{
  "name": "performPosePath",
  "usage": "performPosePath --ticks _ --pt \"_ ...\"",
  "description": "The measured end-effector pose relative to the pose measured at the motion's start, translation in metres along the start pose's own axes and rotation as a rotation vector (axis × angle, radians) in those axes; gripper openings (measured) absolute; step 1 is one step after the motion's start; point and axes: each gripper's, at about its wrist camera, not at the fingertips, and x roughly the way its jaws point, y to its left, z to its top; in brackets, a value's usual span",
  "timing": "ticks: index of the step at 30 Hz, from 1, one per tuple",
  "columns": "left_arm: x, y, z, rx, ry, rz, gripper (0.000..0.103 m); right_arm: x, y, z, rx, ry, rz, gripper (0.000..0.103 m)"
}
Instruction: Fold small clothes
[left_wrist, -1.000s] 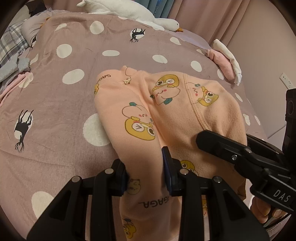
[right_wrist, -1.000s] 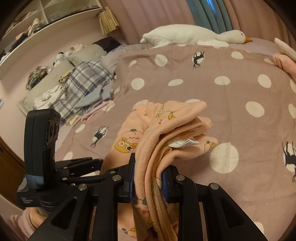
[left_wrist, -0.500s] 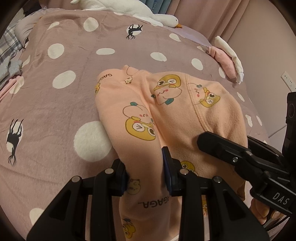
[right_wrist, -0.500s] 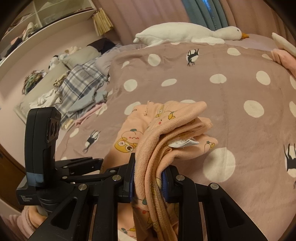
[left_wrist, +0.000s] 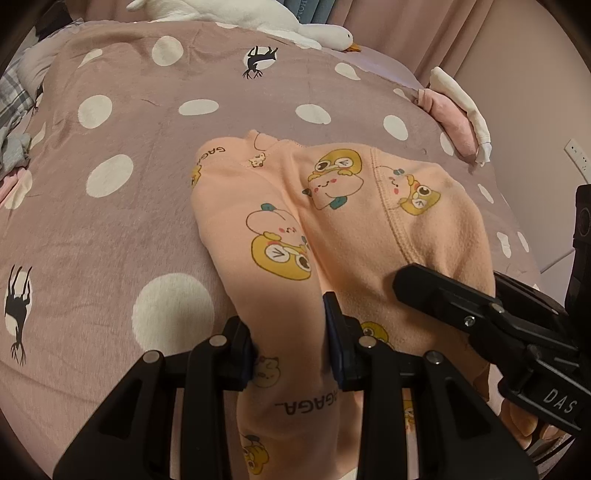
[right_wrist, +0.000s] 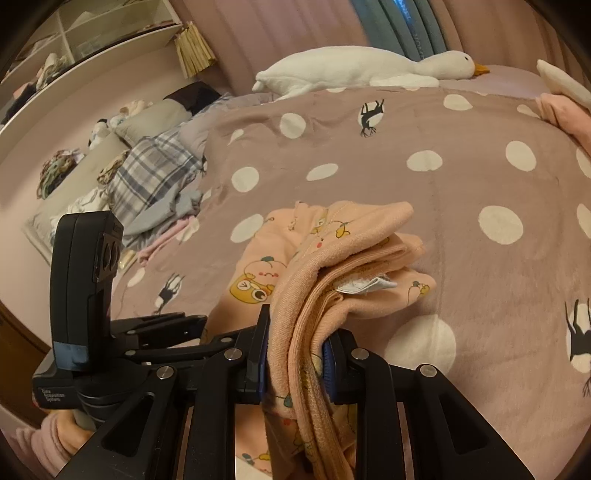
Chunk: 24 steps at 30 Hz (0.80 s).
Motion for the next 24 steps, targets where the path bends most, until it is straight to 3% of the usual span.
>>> performPosePath --ticks 24 --pt "0.023 -0.004 0.026 0.025 0.009 0.022 0.032 0.014 -0.023 0.019 0.011 -0.006 0.000 0.025"
